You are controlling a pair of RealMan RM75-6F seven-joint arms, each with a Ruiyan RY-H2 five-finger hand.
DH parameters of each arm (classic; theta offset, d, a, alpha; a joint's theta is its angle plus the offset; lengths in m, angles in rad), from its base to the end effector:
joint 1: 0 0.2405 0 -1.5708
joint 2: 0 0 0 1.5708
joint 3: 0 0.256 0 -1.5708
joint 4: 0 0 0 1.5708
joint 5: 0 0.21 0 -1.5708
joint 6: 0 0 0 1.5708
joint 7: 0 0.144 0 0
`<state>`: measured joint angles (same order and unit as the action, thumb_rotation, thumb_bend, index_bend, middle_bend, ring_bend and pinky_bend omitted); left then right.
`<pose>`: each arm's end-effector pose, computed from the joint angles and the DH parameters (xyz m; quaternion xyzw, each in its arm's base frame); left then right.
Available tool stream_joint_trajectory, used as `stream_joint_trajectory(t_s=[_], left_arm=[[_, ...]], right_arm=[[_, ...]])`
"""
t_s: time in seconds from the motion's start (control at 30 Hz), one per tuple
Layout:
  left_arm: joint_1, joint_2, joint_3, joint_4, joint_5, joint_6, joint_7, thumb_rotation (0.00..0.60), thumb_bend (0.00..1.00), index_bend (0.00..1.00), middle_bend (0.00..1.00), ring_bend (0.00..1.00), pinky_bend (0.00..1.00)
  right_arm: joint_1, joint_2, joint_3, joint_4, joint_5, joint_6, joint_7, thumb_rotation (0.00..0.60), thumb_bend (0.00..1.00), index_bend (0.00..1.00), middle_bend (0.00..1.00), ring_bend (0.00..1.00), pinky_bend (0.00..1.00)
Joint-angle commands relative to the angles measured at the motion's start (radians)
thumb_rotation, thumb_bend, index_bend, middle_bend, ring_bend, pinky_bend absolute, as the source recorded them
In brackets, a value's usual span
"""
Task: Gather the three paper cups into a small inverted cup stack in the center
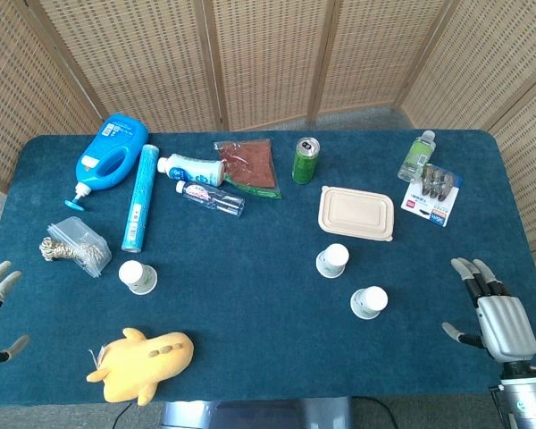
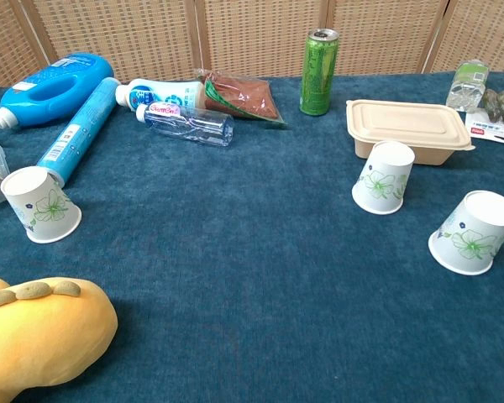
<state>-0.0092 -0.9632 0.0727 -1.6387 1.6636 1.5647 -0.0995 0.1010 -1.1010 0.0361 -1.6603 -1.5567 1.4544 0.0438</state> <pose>-0.3115 0.1307 0.1908 -0.6375 -0.3870 -0.3707 0.5536 -0.2951 -0.1818 0.1514 0.6094 -0.4048 0.4111 0.5437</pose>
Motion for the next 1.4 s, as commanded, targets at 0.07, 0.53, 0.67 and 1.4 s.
stream_joint_trajectory(t_s=[0.07, 0.53, 0.67, 1.4], left_arm=[[0.001, 0.000, 0.000, 0.000, 0.000, 0.001, 0.000, 0.600, 0.25, 0.00, 0.00, 0.00, 0.00], [-0.004, 0.014, -0.007, -0.007, -0.001, 0.002, -0.019, 0.600, 0.26, 0.00, 0.00, 0.00, 0.00], [-0.005, 0.021, -0.005, -0.012, -0.006, -0.007, -0.033, 0.600, 0.26, 0.00, 0.00, 0.00, 0.00], [0.013, 0.028, -0.006, -0.022, -0.009, 0.019, -0.033, 0.600, 0.26, 0.00, 0.00, 0.00, 0.00]], right_arm=[[0.001, 0.000, 0.000, 0.000, 0.001, -0.001, 0.000, 0.600, 0.17, 0.06, 0.12, 0.07, 0.26], [0.011, -0.001, -0.005, -0.027, 0.004, -0.025, -0.011, 0.600, 0.17, 0.06, 0.12, 0.07, 0.26], [0.020, 0.000, -0.017, -0.033, -0.005, -0.050, -0.012, 0.600, 0.17, 0.06, 0.12, 0.07, 0.24], [0.210, -0.106, 0.022, 0.011, 0.149, -0.373, -0.103, 0.600, 0.17, 0.10, 0.15, 0.06, 0.21]])
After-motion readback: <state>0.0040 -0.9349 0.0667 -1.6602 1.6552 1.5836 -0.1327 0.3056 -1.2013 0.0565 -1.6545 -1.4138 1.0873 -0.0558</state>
